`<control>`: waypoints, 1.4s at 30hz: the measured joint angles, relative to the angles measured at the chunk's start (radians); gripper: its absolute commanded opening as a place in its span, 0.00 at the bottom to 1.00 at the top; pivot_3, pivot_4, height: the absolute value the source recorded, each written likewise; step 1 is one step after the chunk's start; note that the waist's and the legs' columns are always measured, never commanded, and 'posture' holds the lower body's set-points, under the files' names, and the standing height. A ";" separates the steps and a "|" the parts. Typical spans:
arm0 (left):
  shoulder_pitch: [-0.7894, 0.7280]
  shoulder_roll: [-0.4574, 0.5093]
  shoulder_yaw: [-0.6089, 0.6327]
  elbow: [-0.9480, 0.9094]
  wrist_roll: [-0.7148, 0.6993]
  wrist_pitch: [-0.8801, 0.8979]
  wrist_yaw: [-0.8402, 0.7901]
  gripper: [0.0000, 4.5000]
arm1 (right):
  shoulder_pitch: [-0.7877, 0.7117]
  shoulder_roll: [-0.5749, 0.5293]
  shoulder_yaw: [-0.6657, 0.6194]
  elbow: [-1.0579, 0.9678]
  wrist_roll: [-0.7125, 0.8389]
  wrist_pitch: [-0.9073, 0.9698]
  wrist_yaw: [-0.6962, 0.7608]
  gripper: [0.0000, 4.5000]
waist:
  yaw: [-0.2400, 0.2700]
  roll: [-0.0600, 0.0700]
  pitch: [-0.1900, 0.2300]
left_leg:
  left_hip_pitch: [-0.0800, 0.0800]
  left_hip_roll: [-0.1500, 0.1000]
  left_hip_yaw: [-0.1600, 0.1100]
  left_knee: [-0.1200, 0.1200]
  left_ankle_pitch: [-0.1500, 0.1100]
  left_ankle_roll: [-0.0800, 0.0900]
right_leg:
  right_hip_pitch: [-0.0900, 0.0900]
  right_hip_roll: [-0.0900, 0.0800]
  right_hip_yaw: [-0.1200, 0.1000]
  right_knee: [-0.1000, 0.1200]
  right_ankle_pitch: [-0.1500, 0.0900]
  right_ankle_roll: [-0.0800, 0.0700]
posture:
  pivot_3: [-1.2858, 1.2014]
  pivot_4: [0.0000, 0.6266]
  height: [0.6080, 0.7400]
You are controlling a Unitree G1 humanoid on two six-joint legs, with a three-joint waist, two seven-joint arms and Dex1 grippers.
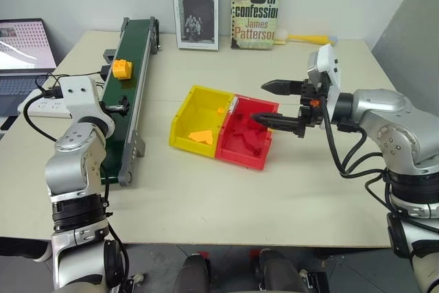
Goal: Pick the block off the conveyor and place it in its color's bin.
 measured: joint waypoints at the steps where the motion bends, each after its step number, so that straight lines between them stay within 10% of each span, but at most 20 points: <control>1: 0.000 0.000 0.000 0.000 0.000 0.000 0.000 0.99 | 0.000 -0.001 0.000 -0.004 0.001 0.002 -0.001 1.00 | 0.000 0.000 0.000 | 0.000 0.000 0.000 0.000 0.000 0.000 | 0.000 0.000 0.000 0.000 0.000 0.000 | 0.52 0.24 1.00; 19: -0.009 0.000 -0.004 0.046 0.001 -0.001 0.009 0.99 | 0.001 -0.003 0.000 -0.021 0.017 0.009 -0.040 1.00 | 0.000 0.000 0.000 | 0.000 -0.001 -0.001 0.000 0.000 0.000 | 0.000 0.000 -0.001 0.000 0.000 0.000 | 0.52 0.24 1.00; 34: -0.008 -0.045 0.027 -0.016 -0.064 0.101 0.042 0.34 | 0.002 -0.022 -0.002 -0.019 0.030 -0.002 -0.046 1.00 | 0.000 0.000 0.000 | 0.000 0.000 -0.001 0.000 0.000 0.000 | 0.000 0.000 -0.001 0.000 0.000 0.000 | 0.52 0.24 1.00; 42: -0.022 -0.051 0.041 -0.071 -0.088 0.155 0.051 0.34 | 0.002 -0.041 0.001 -0.012 0.020 -0.005 -0.047 1.00 | 0.002 0.000 0.000 | -0.001 -0.001 -0.002 0.000 0.000 0.000 | 0.000 0.000 -0.001 0.000 0.000 0.000 | 0.52 0.24 1.00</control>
